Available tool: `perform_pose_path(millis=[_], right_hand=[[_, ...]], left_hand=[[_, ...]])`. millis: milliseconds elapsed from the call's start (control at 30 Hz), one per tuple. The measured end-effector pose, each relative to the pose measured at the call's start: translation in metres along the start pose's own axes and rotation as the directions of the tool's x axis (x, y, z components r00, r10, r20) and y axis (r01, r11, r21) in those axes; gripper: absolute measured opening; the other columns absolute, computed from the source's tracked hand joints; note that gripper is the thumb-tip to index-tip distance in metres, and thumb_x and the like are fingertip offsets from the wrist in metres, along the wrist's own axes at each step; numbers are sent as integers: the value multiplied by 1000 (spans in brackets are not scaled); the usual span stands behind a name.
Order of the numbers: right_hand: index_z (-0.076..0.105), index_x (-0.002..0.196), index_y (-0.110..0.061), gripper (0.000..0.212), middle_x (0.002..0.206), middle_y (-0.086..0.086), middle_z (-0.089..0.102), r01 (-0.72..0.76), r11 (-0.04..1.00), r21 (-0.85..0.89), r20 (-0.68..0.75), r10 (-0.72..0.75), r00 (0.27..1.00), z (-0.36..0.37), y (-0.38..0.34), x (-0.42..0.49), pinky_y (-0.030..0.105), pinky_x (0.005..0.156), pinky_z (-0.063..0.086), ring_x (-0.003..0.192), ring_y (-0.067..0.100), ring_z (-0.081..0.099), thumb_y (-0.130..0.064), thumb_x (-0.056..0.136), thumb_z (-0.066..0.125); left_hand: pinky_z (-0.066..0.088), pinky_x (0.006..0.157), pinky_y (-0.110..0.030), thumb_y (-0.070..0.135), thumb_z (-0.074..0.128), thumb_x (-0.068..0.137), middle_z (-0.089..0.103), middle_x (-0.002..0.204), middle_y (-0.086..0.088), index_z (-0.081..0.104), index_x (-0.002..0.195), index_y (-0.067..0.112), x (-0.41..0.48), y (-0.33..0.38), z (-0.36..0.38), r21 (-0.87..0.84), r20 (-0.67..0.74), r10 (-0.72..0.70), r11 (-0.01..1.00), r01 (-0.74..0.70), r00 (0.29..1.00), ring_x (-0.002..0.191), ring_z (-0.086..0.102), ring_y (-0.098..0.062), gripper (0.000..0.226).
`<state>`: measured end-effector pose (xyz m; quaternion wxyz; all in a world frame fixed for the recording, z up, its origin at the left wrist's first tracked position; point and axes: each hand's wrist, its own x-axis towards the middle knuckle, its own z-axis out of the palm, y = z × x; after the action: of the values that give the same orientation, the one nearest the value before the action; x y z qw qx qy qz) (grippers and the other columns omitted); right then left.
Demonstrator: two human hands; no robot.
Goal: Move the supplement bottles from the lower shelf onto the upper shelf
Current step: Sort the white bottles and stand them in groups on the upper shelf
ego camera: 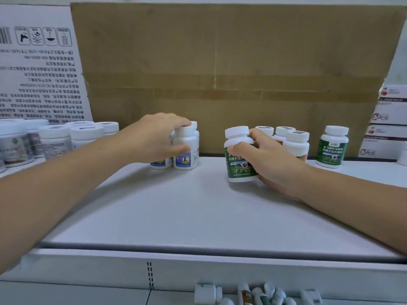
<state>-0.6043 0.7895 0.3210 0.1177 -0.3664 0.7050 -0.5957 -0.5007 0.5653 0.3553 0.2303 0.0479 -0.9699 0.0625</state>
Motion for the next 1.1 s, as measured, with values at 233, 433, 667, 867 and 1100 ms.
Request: perform_pose_path(millis=[233,433,667,867,1100], right_hand=[[53,116,-19,44,111,8,64,33,998,-47,29,-32,999,-9,-25,-9,41,91,52,99,22,66,-30,78,72],[55,116,-27,62,113,8,67,43,985,-169,11,-41,999,-61,-40,-42,43,89,53,105,28,67,-44,59,74],[52,120,-15,41,119,11,63,-7,989,-144,-139,-13,990,-144,-11,-71,45,100,49,108,24,65,-17,84,72],[53,121,-15,42,123,11,61,-44,986,-164,-240,3,971,-205,2,-63,43,96,52,106,23,66,-15,84,72],[56,118,-14,34,117,9,65,-138,952,-273,-262,65,963,-242,19,-29,36,91,54,106,22,65,-12,86,68]], left_hand=[[40,103,-39,52,53,90,51,137,4,51,133,21,-15,27,-22,95,-136,190,979,-179,972,126,47,-21,53],[38,98,-25,69,36,88,49,138,18,45,138,35,-23,101,-31,51,226,219,970,-236,949,116,49,-6,61],[32,86,-21,63,34,93,45,139,15,41,140,35,-2,173,-12,-97,373,305,952,-290,876,96,41,-4,56],[39,100,-29,62,36,94,49,134,15,46,136,35,22,222,0,-181,378,368,929,-322,849,115,49,-9,51],[35,111,-36,62,36,95,47,135,12,47,134,34,40,232,26,-306,313,432,889,-341,846,125,44,-10,49]])
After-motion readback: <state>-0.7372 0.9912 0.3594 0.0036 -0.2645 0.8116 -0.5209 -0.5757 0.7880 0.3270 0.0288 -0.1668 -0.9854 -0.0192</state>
